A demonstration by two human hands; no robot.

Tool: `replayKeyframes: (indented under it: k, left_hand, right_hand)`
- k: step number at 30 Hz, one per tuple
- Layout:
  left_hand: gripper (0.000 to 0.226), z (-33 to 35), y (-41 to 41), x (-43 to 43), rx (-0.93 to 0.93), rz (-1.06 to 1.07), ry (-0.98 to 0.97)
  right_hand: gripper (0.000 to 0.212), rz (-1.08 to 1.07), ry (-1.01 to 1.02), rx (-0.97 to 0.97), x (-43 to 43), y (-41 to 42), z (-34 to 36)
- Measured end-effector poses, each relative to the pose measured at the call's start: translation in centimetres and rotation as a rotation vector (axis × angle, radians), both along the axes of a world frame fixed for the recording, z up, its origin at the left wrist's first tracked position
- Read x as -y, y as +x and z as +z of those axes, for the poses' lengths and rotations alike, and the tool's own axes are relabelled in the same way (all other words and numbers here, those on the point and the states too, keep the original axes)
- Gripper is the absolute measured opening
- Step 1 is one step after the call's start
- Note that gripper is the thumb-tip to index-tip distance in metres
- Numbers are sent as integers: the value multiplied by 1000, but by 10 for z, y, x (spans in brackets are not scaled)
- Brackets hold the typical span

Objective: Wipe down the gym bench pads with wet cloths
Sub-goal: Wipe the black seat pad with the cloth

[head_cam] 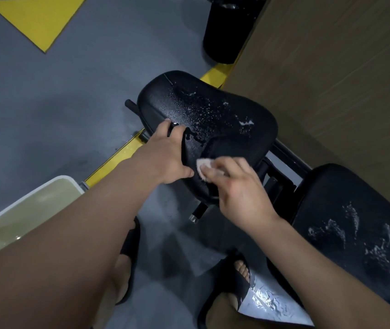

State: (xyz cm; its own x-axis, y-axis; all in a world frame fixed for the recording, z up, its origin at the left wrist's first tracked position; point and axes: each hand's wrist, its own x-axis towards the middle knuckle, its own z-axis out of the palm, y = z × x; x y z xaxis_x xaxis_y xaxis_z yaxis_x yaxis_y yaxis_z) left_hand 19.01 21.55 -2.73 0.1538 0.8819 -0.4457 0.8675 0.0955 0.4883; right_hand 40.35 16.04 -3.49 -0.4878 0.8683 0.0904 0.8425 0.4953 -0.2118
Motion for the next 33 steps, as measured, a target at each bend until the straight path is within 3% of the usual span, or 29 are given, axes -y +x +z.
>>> replayKeyframes:
  k: [4,10,17,23,29,33]
  left_hand:
    - [116,-1,-3,1,28,3,0]
    - [114,-1,-4,2,28,-13,-5]
    - [106,-4,-15,3,30,-21,18]
    - [97,-4,-23,0,31,18,5]
    - [74,-3,-28,-1,34,45,22]
    - [64,-4,-31,-1,29,6,8]
  right_hand:
    - [51,-217,15,-40,-39,-16,-4]
    - [54,-26,-15,-36,25,3,-1]
    - [50,-199,10,-18,-42,-30,-6]
    - [53,5,-27,25,23,-12,0]
    - [50,-125,1,35,-65,-62,-6]
    - [53,-57,28,47,-42,-52,-4]
